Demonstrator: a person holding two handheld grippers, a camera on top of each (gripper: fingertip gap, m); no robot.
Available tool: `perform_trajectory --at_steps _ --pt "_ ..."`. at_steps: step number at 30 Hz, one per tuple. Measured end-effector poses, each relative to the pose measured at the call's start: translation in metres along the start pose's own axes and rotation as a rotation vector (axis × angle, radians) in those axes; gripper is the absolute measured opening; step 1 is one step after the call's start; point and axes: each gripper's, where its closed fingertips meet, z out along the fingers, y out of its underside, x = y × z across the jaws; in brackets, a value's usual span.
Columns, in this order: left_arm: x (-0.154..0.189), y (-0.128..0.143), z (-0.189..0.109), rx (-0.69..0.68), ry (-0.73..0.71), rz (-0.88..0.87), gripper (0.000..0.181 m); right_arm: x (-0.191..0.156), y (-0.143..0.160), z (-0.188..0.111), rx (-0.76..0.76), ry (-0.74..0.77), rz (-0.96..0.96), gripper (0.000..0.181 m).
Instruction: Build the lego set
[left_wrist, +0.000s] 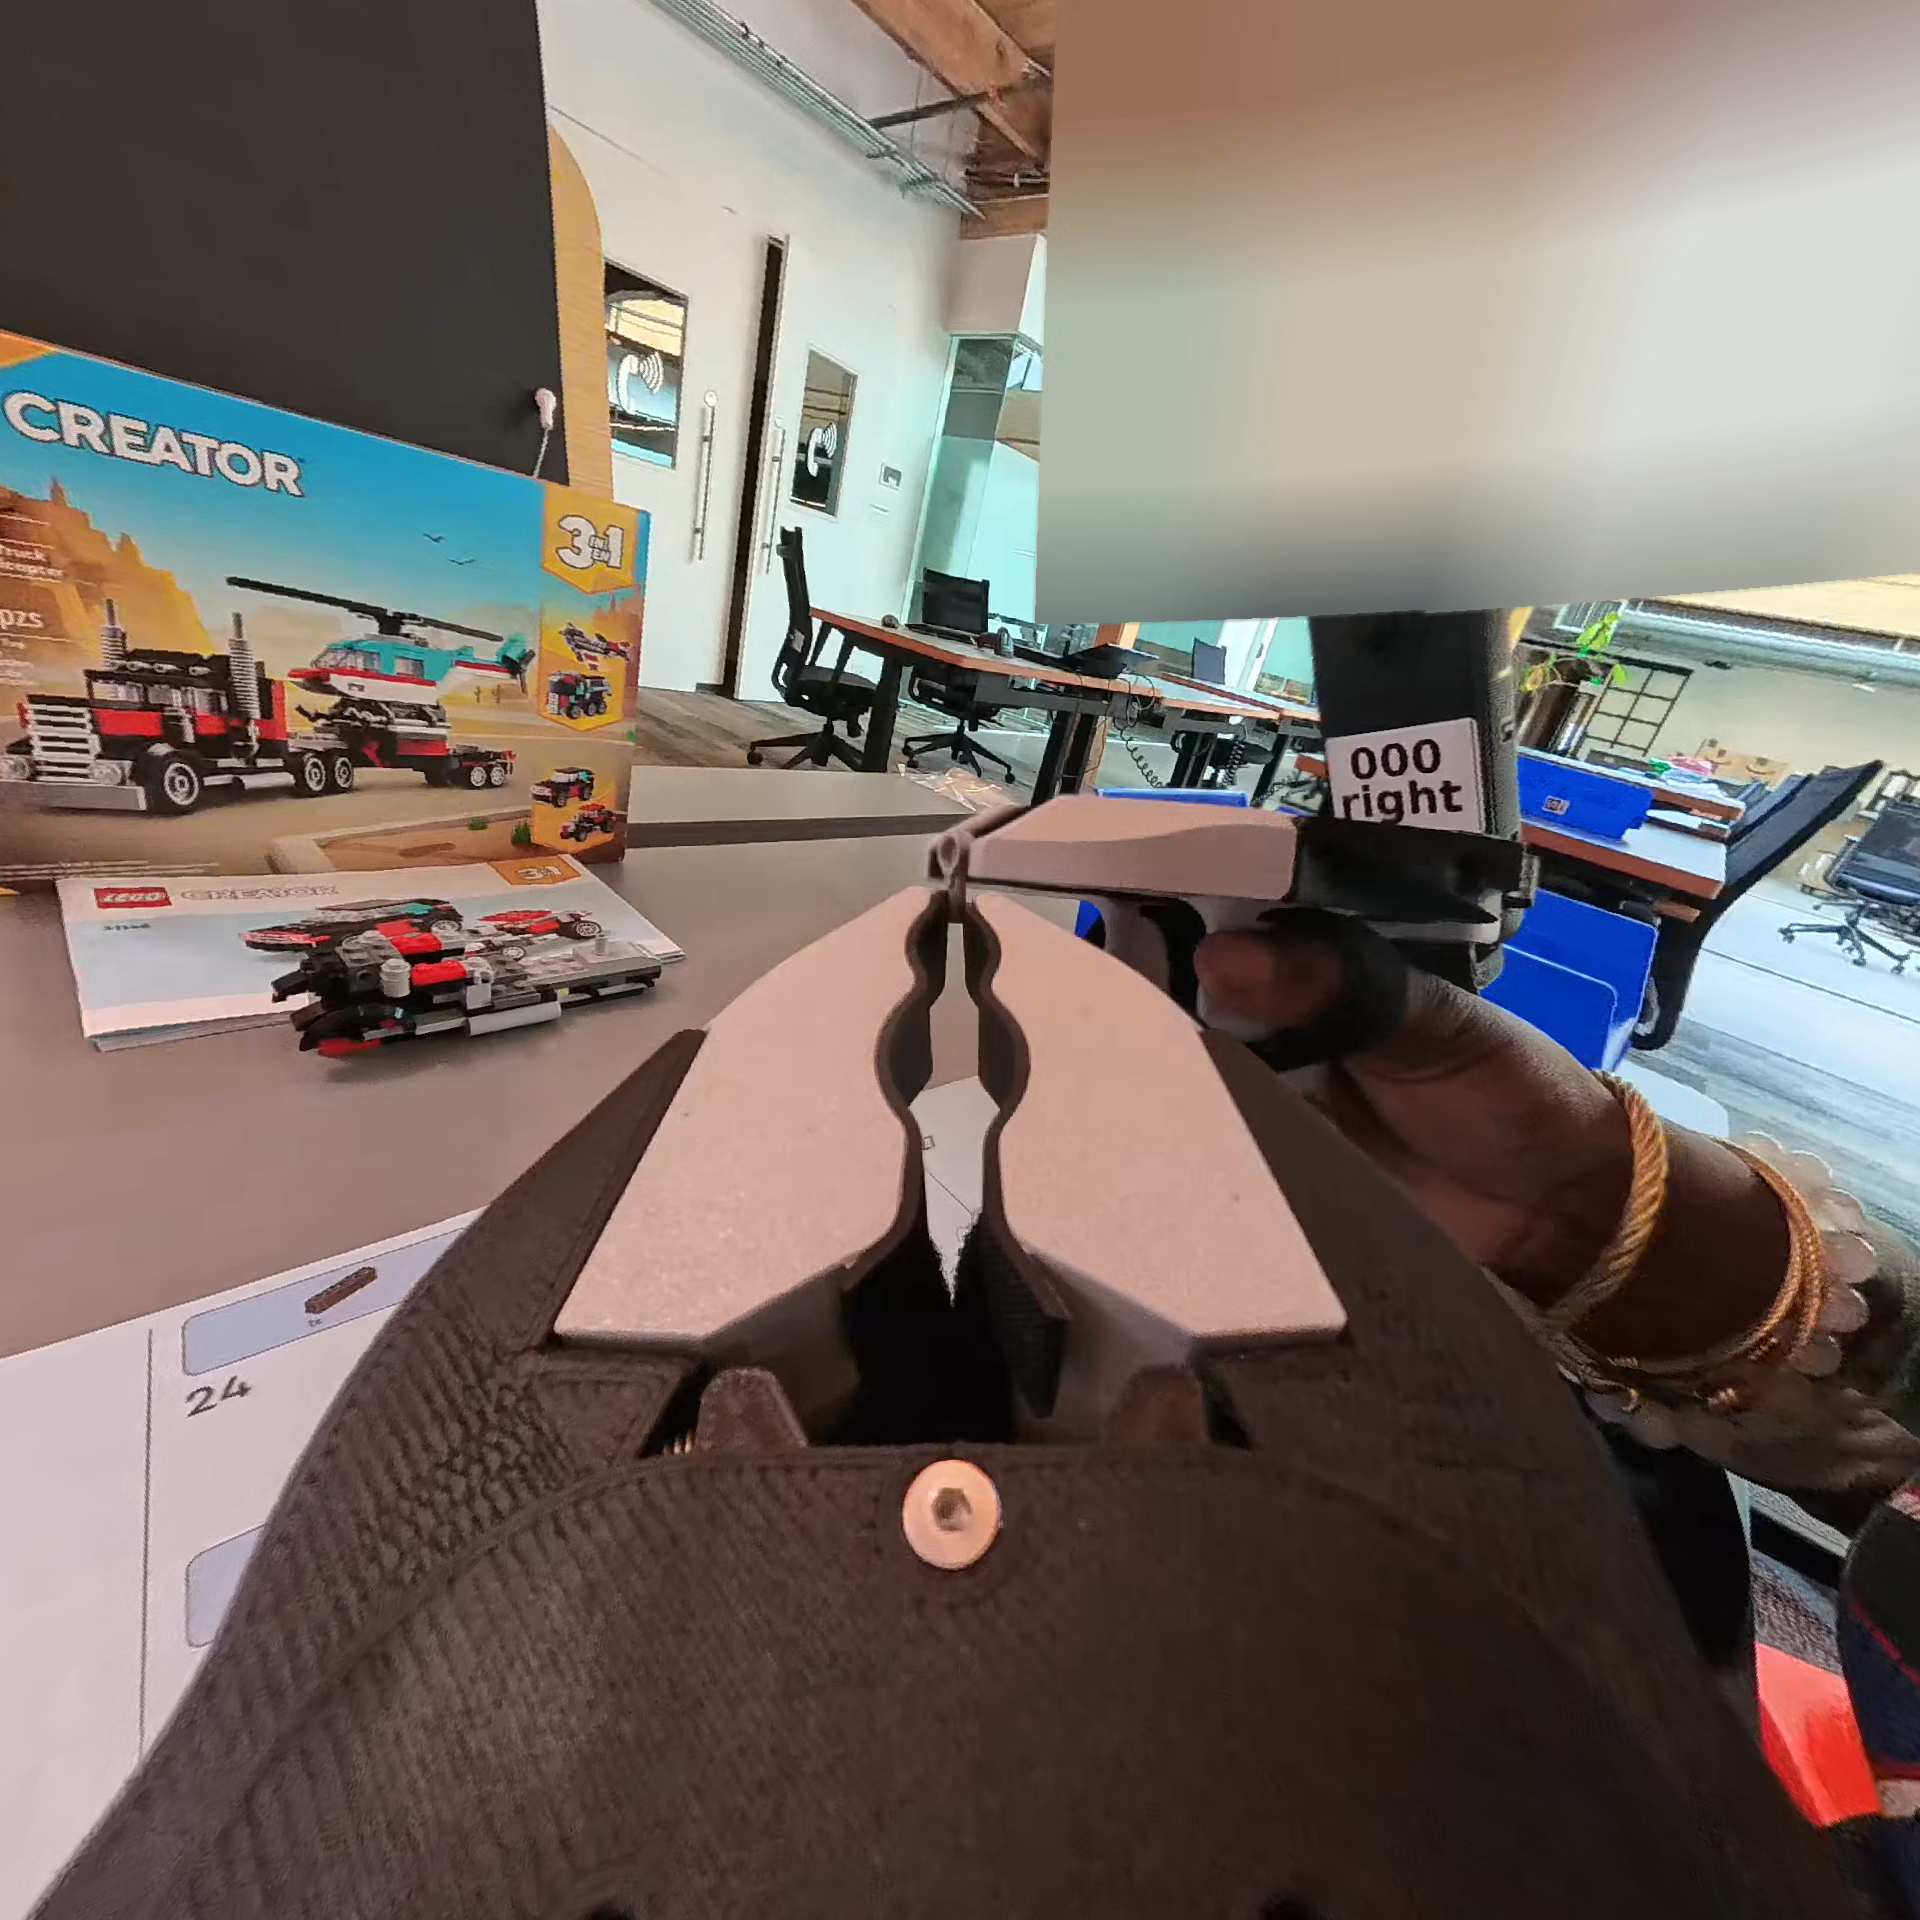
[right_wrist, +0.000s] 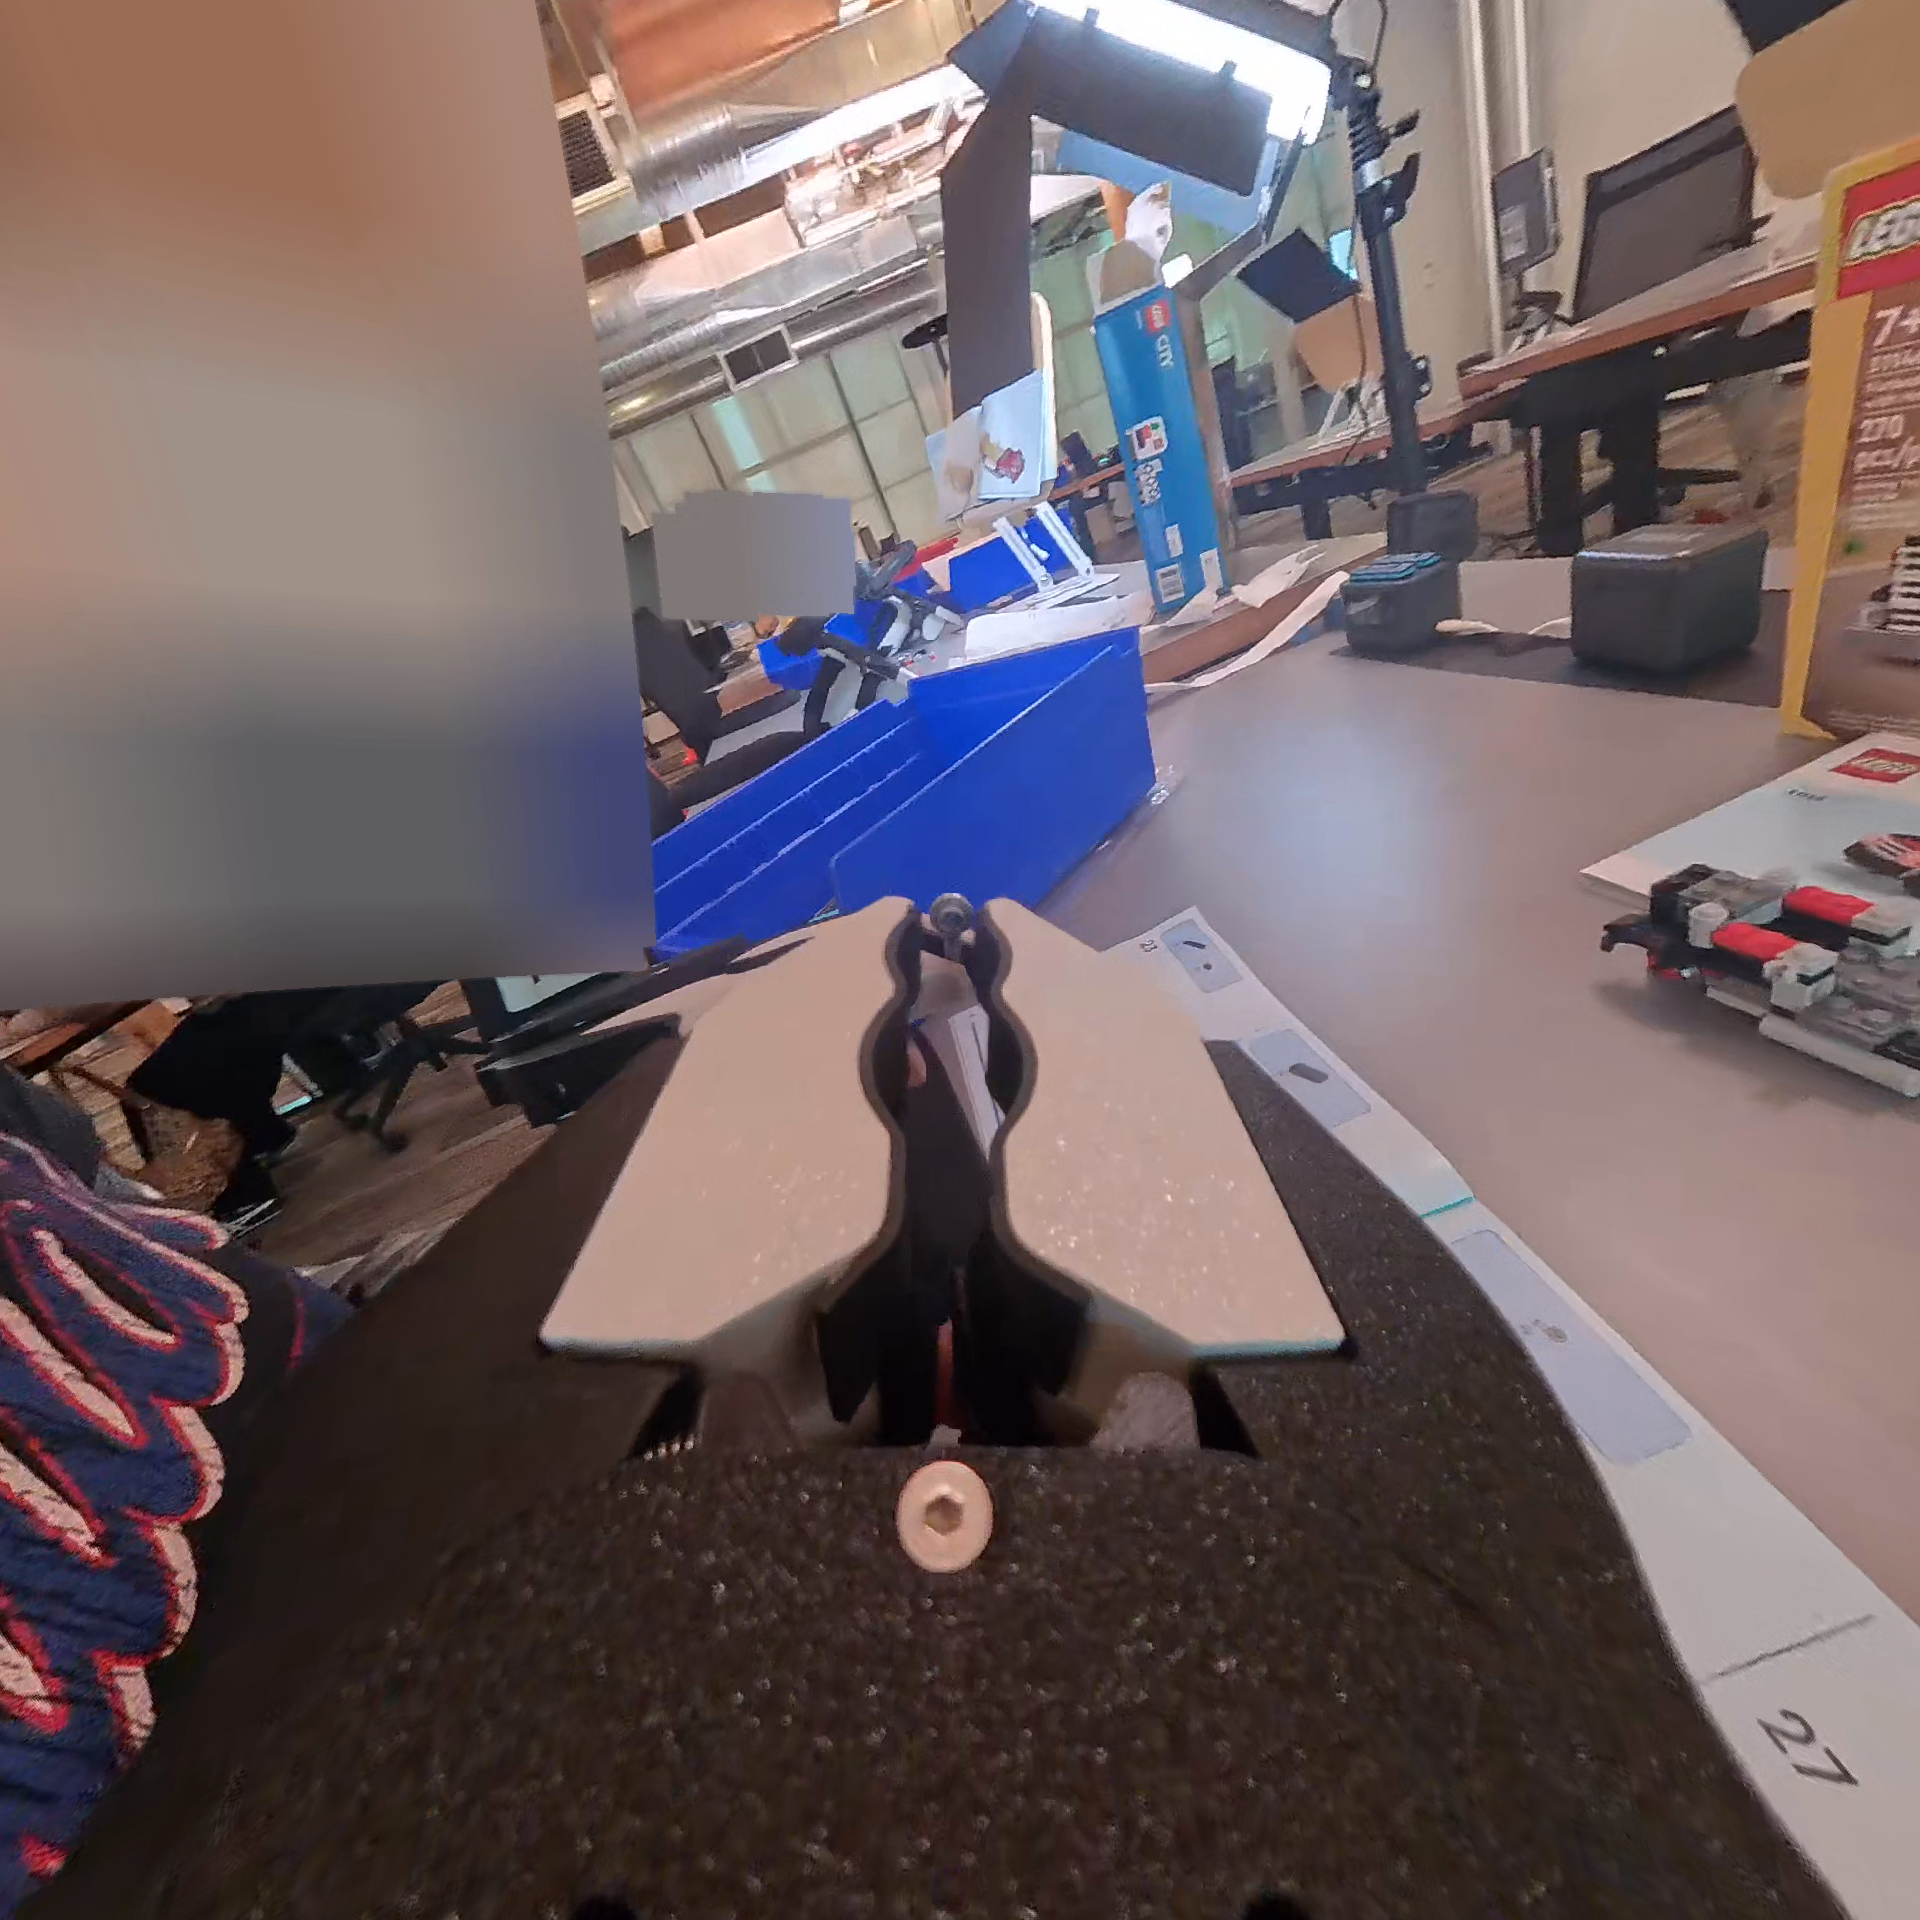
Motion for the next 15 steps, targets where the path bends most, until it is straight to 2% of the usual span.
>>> perform_trajectory --at_steps 5,8,11,15 --pt "0.005 0.001 0.0 0.013 0.031 -0.006 0.004 -0.003 0.001 -0.001 -0.028 -0.023 -0.069 0.008" --pt "0.009 0.005 -0.002 -0.046 0.117 0.001 0.012 -0.003 0.004 -0.006 -0.111 -0.038 -0.207 0.007" --pt "0.002 0.004 -0.01 -0.119 0.186 -0.064 0.014 0.0 0.006 -0.015 -0.239 -0.008 -0.48 0.007" --pt "0.008 0.008 -0.011 -0.26 0.302 -0.291 0.013 0.008 0.013 -0.02 -0.419 0.086 -0.904 0.007"
